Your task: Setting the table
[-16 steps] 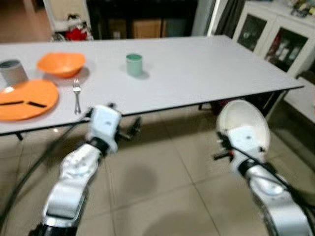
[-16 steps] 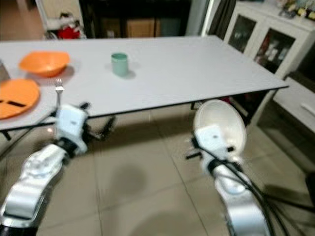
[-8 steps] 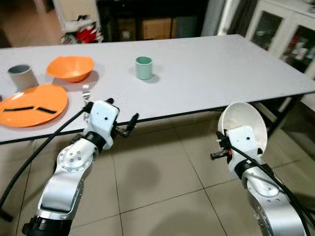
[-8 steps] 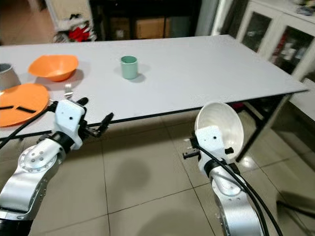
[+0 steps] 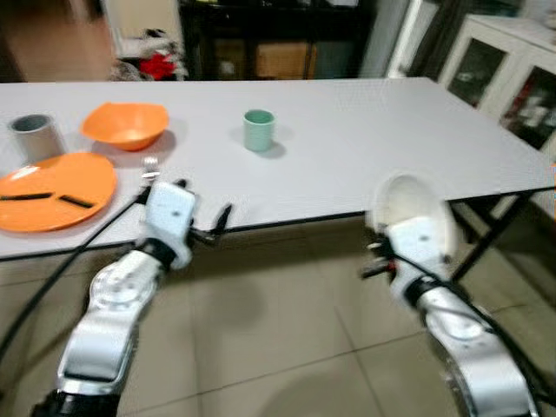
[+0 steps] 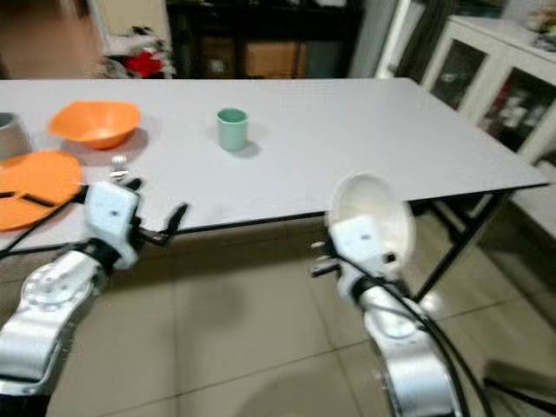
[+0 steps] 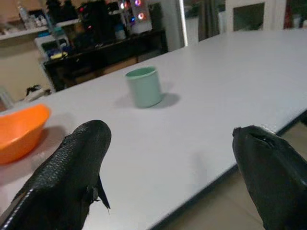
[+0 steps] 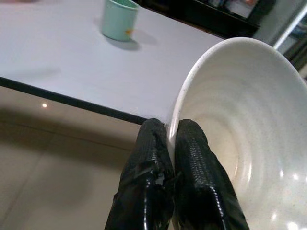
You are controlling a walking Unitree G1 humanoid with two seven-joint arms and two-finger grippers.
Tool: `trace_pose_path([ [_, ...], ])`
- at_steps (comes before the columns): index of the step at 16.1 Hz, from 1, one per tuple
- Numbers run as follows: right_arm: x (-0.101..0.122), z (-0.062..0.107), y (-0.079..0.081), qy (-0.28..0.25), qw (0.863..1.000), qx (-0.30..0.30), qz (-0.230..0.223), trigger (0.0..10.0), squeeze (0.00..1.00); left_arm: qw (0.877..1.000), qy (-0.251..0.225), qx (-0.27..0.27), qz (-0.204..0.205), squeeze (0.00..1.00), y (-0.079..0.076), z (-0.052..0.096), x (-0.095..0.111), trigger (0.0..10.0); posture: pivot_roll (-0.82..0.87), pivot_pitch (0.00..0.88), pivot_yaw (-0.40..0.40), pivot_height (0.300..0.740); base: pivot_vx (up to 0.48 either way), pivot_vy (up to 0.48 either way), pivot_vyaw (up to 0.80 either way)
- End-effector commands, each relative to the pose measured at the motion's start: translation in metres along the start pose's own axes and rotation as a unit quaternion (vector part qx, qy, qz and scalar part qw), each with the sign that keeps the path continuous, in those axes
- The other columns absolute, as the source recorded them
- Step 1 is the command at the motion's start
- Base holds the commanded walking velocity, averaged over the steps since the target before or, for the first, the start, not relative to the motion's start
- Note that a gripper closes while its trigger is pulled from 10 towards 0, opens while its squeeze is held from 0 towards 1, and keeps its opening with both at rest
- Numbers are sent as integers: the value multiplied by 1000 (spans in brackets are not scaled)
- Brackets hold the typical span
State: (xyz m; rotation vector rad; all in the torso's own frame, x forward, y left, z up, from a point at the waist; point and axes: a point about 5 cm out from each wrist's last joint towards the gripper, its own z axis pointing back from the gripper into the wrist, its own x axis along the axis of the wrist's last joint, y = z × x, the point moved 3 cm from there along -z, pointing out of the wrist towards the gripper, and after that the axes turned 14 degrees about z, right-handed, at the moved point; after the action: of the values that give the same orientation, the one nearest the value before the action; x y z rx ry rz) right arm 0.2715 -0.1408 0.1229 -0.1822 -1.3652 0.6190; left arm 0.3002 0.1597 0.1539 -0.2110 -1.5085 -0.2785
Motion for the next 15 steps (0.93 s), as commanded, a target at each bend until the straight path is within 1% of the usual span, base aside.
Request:
trace_pose_path([
  [1,3,1,-16,-8,1000,-24,16,10000,0,1000,-2,-13,4,0,-9,-3,0,10000,20,0,-50,740,296,0,0],
  [5,4,1,-17,-13,999,-22,21,10000,0,1000,-3,-18,6,0,-11,-3,-1,10000,17,0,-51,740,296,0,0],
  [8,3,2,-14,-11,1000,-19,18,10000,0,1000,-2,-25,2,0,-14,-3,-1,10000,11,0,-48,740,300,0,0],
  [11,3,4,-15,-11,1000,-16,18,10000,0,1000,-1,-25,3,0,-16,-4,-3,10000,7,0,-56,740,300,0,-704],
  [12,3,4,-16,-11,1000,-17,22,10000,0,1000,-1,-28,4,0,-18,-1,-4,10000,9,0,-65,740,296,0,0],
  [15,3,6,-16,-12,1000,-13,26,10000,0,1000,1,-22,7,0,-18,1,-6,10000,6,0,-70,740,298,0,0],
])
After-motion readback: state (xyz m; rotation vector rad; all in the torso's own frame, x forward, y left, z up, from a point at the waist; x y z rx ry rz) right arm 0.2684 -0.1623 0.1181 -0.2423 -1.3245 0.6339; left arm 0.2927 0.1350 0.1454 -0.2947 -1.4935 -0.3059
